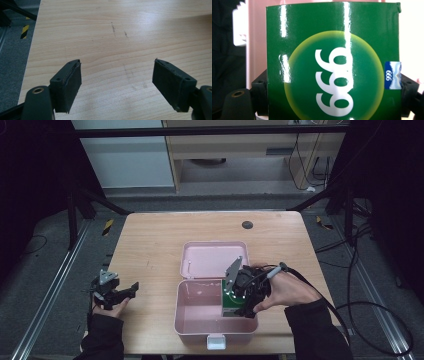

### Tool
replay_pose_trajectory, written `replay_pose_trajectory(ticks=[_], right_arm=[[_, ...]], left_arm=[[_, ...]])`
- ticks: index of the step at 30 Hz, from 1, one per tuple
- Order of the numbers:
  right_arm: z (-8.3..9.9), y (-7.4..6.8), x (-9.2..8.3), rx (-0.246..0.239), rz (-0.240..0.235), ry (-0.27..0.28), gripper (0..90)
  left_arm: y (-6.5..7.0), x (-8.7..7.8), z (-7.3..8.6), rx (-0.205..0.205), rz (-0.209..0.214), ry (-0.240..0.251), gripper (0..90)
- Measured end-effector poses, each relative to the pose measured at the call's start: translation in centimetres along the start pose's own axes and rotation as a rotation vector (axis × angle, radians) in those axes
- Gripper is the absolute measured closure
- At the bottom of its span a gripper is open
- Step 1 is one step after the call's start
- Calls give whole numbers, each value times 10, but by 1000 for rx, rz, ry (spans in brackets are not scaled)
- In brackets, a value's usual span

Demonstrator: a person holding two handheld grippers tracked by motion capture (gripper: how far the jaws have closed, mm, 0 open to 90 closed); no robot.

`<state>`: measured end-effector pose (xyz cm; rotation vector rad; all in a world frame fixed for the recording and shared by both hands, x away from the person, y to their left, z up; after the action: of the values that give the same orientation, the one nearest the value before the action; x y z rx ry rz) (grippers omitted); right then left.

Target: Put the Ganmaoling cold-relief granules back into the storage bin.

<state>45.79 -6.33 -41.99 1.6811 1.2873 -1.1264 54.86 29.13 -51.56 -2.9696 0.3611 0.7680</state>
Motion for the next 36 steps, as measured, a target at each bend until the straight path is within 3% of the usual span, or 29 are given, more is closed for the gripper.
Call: replay_pose_trajectory(ticks=[13, 27, 36], right_arm=[[8, -4, 24, -29, -18, -30, 160], [19, -3, 47, -6, -36, -22, 155], [22, -3, 59, -14, -36, -70, 147]], left_arm=[[0, 0, 0, -1, 1, 2, 225], [0, 0, 0, 2, 2, -2, 225], [1, 0, 0, 2, 3, -2, 224]])
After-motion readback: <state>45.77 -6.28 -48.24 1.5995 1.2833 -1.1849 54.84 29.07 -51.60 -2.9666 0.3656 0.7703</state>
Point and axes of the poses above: each handheld gripper's, and its own axes: x roughly forward along the jaws, z roughly out of its underside, y roughly to its right, the point moved 9 cm from there along x, roughly forward along the jaws, and after that the axes turned 11 degrees about x, right-handed, at the moved point
